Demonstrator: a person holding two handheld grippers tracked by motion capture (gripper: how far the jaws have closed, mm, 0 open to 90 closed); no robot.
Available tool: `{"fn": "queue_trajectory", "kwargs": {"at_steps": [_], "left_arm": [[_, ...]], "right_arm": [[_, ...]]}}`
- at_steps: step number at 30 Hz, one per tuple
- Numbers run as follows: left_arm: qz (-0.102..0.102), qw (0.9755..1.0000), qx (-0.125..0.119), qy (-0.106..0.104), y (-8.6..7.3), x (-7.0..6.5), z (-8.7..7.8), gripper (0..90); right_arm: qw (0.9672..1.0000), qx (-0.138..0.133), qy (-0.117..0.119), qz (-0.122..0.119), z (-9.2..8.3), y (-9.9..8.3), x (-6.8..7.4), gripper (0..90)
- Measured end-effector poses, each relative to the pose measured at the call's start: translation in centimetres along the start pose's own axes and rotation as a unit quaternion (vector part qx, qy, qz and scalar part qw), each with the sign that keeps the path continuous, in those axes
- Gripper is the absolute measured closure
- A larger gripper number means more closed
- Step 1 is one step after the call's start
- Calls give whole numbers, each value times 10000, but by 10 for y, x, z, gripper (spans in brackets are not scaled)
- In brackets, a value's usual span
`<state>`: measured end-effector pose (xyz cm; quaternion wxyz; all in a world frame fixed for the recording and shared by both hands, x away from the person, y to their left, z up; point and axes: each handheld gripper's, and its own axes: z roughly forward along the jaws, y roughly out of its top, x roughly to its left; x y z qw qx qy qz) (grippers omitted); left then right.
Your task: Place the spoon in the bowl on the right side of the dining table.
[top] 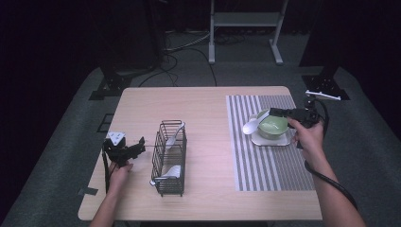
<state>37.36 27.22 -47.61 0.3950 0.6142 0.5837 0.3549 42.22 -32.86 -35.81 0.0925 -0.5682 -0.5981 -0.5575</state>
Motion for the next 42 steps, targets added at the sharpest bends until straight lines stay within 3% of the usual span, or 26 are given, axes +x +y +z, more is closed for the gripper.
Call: {"fn": "queue_trajectory", "kwargs": {"at_steps": [42], "left_arm": [[28,10000,-6,10,0,0,0,10]], "right_arm": [[9976,-514,-410,227,-30,13,-21,854]]}}
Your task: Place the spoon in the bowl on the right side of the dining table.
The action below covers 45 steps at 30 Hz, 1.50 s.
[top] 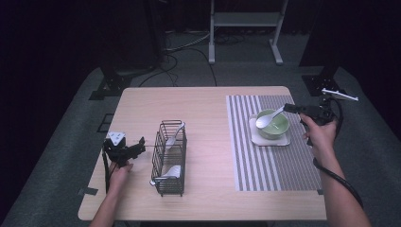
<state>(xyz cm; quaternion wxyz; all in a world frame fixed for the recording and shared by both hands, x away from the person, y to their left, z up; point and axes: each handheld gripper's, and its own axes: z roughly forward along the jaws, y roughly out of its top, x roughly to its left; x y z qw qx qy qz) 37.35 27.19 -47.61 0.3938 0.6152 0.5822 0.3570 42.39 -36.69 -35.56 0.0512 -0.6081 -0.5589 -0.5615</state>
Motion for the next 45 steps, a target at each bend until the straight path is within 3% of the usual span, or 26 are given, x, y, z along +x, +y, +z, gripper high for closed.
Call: {"fn": "queue_trajectory", "kwargs": {"at_steps": [24,45], "left_arm": [[7,10000,-5,6,0,0,0,10],[-14,10000,-3,13,0,0,0,10]], "right_arm": [[9994,-199,-263,132,-5,5,-17,853],[9984,-99,-513,237,4,-3,-37,852]]}}
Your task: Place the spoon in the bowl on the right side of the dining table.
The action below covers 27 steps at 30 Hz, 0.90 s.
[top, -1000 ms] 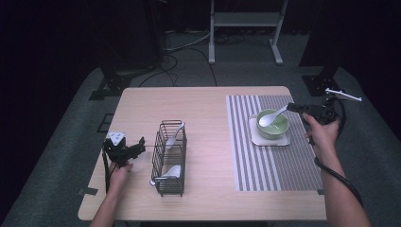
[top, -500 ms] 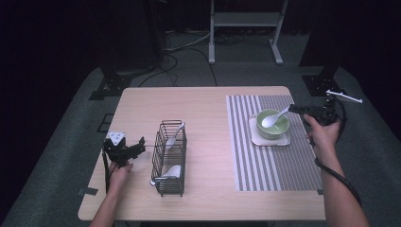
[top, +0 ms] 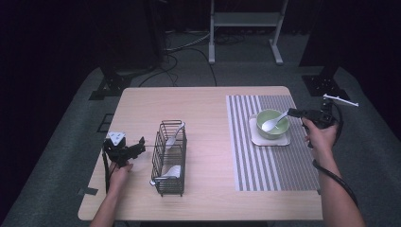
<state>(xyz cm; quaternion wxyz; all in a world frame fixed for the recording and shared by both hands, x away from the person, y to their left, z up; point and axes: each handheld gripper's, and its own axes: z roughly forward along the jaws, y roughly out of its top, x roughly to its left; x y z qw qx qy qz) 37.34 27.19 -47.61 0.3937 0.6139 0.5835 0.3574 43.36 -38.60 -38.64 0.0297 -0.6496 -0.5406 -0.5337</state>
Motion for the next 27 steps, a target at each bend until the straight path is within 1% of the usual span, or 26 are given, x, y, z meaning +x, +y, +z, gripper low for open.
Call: {"fn": "queue_trajectory", "kwargs": {"at_steps": [10,13,15,27], "left_arm": [[17,10000,-3,0,0,0,0,9],[18,10000,-4,5,0,-1,0,9],[22,10000,-1,6,0,0,0,10],[20,10000,-3,8,0,0,0,9]], "right_arm": [[9999,72,-135,78,5,-5,-12,852],[9998,101,-153,113,7,-6,-15,852],[9998,84,-110,167,8,-7,-18,852],[9997,8,-215,116,9,-6,-19,838]]}}
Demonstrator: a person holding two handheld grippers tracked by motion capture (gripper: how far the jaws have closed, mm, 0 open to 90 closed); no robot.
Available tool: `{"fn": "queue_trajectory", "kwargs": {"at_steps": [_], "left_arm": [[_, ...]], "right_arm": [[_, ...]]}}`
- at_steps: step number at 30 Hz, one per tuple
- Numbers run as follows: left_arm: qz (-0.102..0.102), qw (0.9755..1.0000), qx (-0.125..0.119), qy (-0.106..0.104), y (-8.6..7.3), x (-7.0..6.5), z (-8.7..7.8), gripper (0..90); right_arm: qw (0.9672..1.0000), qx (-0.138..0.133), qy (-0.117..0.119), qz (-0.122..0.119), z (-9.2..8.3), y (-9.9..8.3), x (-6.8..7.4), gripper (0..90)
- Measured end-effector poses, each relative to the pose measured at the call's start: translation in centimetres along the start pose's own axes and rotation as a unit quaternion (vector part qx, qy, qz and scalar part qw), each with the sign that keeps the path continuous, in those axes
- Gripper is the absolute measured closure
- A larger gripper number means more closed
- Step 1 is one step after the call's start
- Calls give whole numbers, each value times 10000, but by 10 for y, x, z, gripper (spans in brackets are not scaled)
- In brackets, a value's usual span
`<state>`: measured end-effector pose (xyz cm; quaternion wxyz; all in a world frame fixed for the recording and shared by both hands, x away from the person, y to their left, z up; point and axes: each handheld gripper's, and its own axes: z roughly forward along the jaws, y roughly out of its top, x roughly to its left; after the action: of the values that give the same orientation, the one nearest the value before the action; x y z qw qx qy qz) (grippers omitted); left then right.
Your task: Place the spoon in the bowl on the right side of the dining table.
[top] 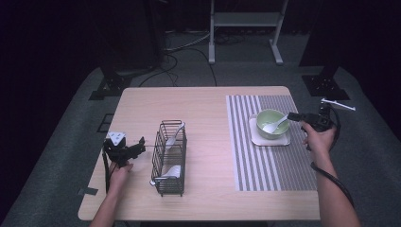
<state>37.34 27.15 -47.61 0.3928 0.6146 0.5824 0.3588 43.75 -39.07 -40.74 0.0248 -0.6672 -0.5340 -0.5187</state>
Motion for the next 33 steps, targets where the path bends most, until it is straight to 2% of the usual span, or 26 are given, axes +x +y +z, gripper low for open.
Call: {"fn": "queue_trajectory", "kwargs": {"at_steps": [5,19,33], "left_arm": [[7,10000,-7,1,0,0,0,9],[4,10000,-9,7,0,-1,0,9],[15,10000,-4,12,0,-1,0,10]], "right_arm": [[9999,25,-107,-20,0,0,-2,808],[9999,33,-117,11,-3,-2,-9,778],[9999,1,-139,103,-5,-8,-24,728]]}}
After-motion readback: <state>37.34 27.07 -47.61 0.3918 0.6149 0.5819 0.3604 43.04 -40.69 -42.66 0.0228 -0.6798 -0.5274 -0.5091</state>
